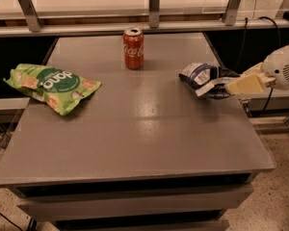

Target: Move blue chip bag near coke can

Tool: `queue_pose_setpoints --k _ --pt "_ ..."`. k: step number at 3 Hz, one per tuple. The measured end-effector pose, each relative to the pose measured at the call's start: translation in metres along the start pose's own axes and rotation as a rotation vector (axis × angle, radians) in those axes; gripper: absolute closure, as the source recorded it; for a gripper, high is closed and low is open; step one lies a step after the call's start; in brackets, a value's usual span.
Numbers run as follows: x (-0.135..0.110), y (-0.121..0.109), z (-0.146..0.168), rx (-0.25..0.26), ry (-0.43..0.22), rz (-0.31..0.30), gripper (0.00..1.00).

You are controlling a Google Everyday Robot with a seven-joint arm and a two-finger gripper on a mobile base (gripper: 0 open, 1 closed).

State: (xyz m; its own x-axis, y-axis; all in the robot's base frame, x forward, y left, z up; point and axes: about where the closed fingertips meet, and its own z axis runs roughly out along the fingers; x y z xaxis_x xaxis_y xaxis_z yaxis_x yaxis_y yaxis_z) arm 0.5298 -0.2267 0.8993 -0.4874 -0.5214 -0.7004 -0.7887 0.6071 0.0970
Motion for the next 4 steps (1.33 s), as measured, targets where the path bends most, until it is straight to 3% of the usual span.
queue_pose_setpoints --k 1,2,3,4 --pt "-0.026 -0.01 0.021 0.07 -0.042 -0.021 1.0" --pt "-0.057 -0.015 0.05 0.116 -0.06 -0.078 1.0" --pt "-0.08 -0.012 0.076 0.146 -0.05 -0.12 1.0" --pt "-0.094 -0.009 0.096 0.155 -0.031 -0.15 0.83"
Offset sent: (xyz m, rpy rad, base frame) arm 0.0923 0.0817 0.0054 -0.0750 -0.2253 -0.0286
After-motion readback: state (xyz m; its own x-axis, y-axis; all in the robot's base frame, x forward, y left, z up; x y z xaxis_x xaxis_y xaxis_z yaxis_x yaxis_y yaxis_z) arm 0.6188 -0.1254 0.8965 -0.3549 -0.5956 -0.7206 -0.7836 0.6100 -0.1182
